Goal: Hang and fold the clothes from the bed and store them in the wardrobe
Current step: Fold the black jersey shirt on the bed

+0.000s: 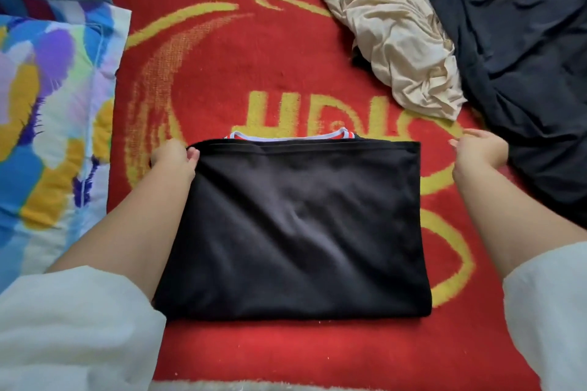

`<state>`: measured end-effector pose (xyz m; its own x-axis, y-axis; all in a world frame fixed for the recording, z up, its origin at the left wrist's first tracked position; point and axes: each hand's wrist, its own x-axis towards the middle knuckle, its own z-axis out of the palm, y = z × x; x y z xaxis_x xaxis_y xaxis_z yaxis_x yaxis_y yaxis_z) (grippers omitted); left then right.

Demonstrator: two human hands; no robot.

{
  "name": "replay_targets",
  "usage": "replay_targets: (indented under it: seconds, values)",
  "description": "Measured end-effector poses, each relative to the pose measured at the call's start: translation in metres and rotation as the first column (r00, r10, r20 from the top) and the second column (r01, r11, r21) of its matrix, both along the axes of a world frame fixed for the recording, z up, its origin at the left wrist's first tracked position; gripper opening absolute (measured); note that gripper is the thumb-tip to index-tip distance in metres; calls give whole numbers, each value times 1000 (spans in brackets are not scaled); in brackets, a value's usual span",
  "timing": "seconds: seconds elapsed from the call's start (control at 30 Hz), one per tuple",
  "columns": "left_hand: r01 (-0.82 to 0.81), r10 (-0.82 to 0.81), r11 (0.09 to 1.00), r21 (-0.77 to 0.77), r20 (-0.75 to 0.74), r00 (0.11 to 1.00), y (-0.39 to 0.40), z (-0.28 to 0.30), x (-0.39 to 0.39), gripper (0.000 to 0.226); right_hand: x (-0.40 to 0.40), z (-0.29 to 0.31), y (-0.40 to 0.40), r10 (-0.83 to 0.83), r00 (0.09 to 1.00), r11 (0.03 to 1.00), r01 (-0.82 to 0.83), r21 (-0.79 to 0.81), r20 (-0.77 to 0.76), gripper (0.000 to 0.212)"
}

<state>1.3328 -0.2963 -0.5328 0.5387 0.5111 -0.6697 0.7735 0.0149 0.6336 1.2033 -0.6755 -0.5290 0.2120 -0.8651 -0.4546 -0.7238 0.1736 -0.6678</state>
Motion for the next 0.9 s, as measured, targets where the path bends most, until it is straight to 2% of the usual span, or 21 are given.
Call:
replay_targets:
  seconds: [0.03, 0.07, 0.1, 0.13, 0.17, 0.23, 0.3, 0.33, 0.4, 0.47, 0.57, 0.63, 0.67, 0.7, 0.8, 0.83, 0.9]
  values:
    - [-3, 3, 1000, 15, -28, 1000, -3, -9, 2, 35, 3, -4, 4, 85, 995, 996, -86, -33, -51, 27]
    - [39, -35, 998, 52, -64, 997, -2, -14, 0, 31, 2, -7, 10, 244, 961, 968, -249, -27, -127, 31]
    - [70, -63, 995, 77, -97, 993, -4, -14, -2, 27, 0, -13, 14, 427, 888, 902, -431, 17, -169, 37]
    - [68, -60, 989, 129, -66, 996, -3, -19, -3, 27, -2, -18, 16, 576, 790, 815, -576, 68, -210, 45]
    - [144, -135, 969, 199, -56, 989, -1, -20, -5, 33, -3, -23, 15, 674, 700, 733, -675, 91, -237, 52]
    - [336, -310, 854, 397, -132, 942, 11, -26, -6, 47, 1, -29, 11, 746, 608, 649, -755, 91, -271, 63]
    - [431, -363, 775, 461, -233, 902, 25, -35, -6, 50, 10, -33, 6, 695, 672, 711, -696, 101, -256, 62]
    - [431, -356, 789, 437, -246, 901, 29, -39, -6, 47, 14, -34, 4, 655, 718, 752, -650, 110, -235, 56]
    - [426, -355, 820, 382, -245, 902, 31, -43, -9, 41, 20, -35, 1, 618, 748, 782, -615, 97, -242, 38]
    - [369, -314, 850, 376, -201, 928, 32, -43, -8, 40, 23, -35, -2, 621, 731, 773, -631, 65, -283, 28]
    - [251, -196, 912, 326, -191, 962, 38, -46, 0, 38, 25, -33, -6, 689, 637, 708, -693, 136, -344, 32]
    - [167, -121, 953, 253, -188, 975, 43, -45, 4, 21, 27, -30, -7, 756, 532, 635, -737, 232, -382, 32]
    - [135, -99, 971, 198, -181, 978, 45, -45, 5, 13, 27, -29, -8, 766, 517, 626, -736, 258, -382, 27]
    - [109, -85, 985, 134, -172, 981, 46, -44, 7, 13, 28, -28, -10, 762, 527, 634, -724, 270, -377, 20]
    - [84, -78, 996, 44, -112, 991, 53, -45, 11, 37, 28, -25, -15, 748, 581, 663, -667, 340, -320, 4]
    - [101, -97, 994, 31, -101, 990, 54, -43, 11, 37, 27, -22, -18, 756, 584, 655, -661, 367, -297, 4]
    - [154, -153, 988, 2, -77, 985, 55, -42, 10, 21, 25, -17, -24, 769, 589, 637, -670, 382, -250, 10]
